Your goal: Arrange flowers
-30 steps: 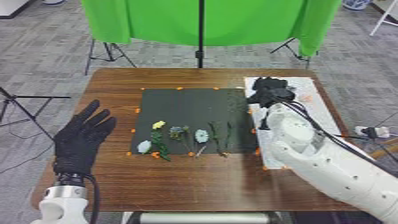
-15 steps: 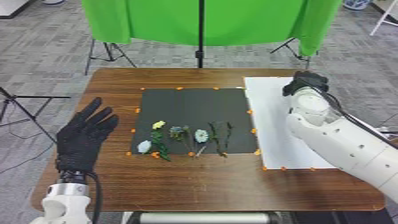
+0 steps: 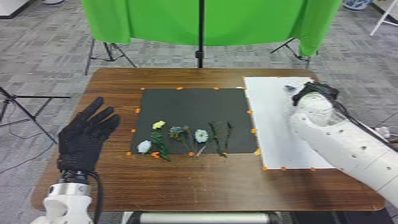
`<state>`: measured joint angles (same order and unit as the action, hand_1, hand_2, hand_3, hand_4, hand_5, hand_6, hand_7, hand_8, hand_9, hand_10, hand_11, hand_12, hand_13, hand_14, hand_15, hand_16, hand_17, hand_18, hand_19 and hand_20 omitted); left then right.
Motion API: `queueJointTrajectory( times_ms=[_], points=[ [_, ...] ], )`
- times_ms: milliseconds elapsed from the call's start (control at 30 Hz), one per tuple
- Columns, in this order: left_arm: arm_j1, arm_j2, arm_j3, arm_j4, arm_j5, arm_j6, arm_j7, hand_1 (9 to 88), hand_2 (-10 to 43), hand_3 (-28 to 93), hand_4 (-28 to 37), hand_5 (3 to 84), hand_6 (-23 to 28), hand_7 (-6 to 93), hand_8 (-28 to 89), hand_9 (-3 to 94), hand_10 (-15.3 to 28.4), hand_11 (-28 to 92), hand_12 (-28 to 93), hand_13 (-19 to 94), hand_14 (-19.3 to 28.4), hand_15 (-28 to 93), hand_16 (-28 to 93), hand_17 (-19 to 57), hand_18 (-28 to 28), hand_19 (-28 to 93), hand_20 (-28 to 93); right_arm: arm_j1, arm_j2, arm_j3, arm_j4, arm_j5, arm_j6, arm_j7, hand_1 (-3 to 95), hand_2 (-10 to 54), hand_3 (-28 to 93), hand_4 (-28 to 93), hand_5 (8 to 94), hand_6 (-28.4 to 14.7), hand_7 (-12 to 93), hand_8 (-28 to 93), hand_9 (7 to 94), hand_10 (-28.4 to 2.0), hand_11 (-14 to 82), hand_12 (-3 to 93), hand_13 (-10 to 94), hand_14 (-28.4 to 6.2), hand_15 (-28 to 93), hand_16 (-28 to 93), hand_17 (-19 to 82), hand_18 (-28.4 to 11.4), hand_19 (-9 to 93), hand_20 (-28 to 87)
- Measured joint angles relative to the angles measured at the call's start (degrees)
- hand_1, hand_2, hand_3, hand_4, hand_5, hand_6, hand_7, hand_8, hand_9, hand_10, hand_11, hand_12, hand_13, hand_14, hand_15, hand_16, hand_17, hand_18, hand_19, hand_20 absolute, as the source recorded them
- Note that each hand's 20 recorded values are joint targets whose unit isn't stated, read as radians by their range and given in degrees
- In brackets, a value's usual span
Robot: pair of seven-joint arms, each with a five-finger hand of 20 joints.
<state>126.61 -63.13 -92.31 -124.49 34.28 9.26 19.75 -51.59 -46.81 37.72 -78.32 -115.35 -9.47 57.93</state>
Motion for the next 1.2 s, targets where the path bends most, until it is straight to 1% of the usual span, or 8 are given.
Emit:
queueJointTrajectory(
  times_ms=[133, 200, 267, 333, 600, 833, 1000, 1200],
  points=[
    [-0.07, 0.46, 0.32, 0.01, -0.08, 0.18, 0.63, 23.7, 6.2, 80, -24.3, 39.9, 9.3, 14.3, -10, 36.5, 20.2, 26, 12, 27, 27.8, 55, -8, -6.5, 28.4, 52, 26, -0.89, -0.43, 2.89, 0.87, 1.96, -1.0, -0.44, 43.3, -9.5, 77, -28, 67.3, 3.5, 18, -10, 71.8, -10.8, 20.2, 14.6, 61, -9.0, 65, 11, 24, -22.3, 91, 48],
    [-0.13, 0.56, 0.42, 0.03, -0.09, 0.21, 0.8, 23.8, 6.3, 80, -24.4, 39.9, 9.3, 14.2, -10, 36.5, 20.3, 26, 12, 27, 27.8, 55, -8, -6.5, 28.4, 52, 26, -0.86, -0.52, 3.69, 0.97, 2.08, -0.23, -0.6, 51.8, -9.5, 70, -28, 78.3, 3.0, 21, -3, 84.5, -7.7, 12.0, 26.1, 70, -4.3, 61, 21, 29, -21.7, 93, 47],
    [-0.19, 0.57, 0.43, 0.05, -0.09, 0.22, 0.86, 23.7, 6.3, 80, -24.3, 39.9, 9.3, 14.2, -10, 36.6, 20.3, 26, 12, 27, 27.8, 55, -8, -6.5, 28.4, 52, 26, -0.87, -0.43, 3.36, 1.09, 1.86, 1.47, -1.22, 55.6, -9.5, 69, -28, 83.3, 2.8, 22, 0, 91.5, -5.6, 10.6, 31.8, 75, -2.8, 61, 24, 33, -21.5, 93, 50],
    [-0.22, 0.57, 0.43, 0.06, -0.1, 0.24, 0.92, 23.8, 6.3, 80, -24.3, 39.9, 9.3, 14.2, -10, 36.5, 20.2, 26, 12, 27, 27.9, 55, -8, -6.5, 28.4, 52, 26, -1.12, -0.17, 2.05, 1.15, 0.94, 3.98, -2.43, 58.3, -9.5, 68, -28, 85.2, 2.5, 22, 1, 93.6, -3.9, 12.7, 33.1, 78, -2.5, 63, 24, 35, -21.5, 93, 51],
    [-0.2, 0.55, 0.36, 0.06, -0.1, 0.28, 0.91, 23.8, 6.2, 80, -24.5, 40.0, 9.4, 14.2, -10, 36.6, 20.3, 26, 12, 27, 27.9, 55, -8, -6.5, 28.4, 52, 26, -3.33, 1.63, -2.21, -1.11, -3.38, 15.59, -3.78, 58.9, -9.5, 69, -28, 87.2, 1.5, 21, 2, 93.7, -3.6, 14.6, 33.0, 80, -2.6, 64, 24, 37, -21.9, 93, 53],
    [0.0, 0.3, 0.02, 0.01, -0.04, 0.3, 0.67, 23.8, 6.3, 80, -24.4, 40.0, 9.5, 14.1, -10, 36.6, 20.3, 26, 12, 27, 27.9, 55, -8, -6.5, 28.4, 52, 26, -5.35, 4.28, -2.65, -10.1, -5.75, 25.18, -5.17, 58.0, -9.5, 71, -28, 87.8, 1.2, 21, 2, 93.7, -4.3, 16.3, 32.1, 80, -2.9, 64, 24, 38, -22.3, 93, 54],
    [0.01, -0.15, -0.26, 0.01, 0.04, 0.26, 0.16, 23.8, 6.3, 80, -24.4, 40.0, 9.5, 14.2, -10, 36.6, 20.3, 26, 12, 27, 27.9, 55, -8, -6.5, 28.4, 52, 26, -8.84, 4.25, 3.11, -18.22, -7.95, 24.35, -10.63, 57.7, -9.5, 71, -28, 87.6, 1.0, 20, 3, 93.7, -4.6, 15.9, 32.4, 80, -3.4, 64, 25, 37, -22.3, 93, 54],
    [0.07, -0.22, -0.3, 0.0, 0.04, 0.26, 0.14, 23.9, 6.4, 80, -24.3, 40.0, 9.5, 14.2, -10, 36.6, 20.3, 26, 12, 27, 27.8, 55, -8, -6.5, 28.4, 52, 26, -13.26, 1.56, 7.34, -26.05, -8.96, 15.11, -19.53, 55.5, -9.5, 73, -28, 85.3, 1.6, 21, 3, 93.7, -6.4, 16.5, 34.7, 74, -6.0, 71, 23, 33, -21.7, 93, 55]
  ],
)
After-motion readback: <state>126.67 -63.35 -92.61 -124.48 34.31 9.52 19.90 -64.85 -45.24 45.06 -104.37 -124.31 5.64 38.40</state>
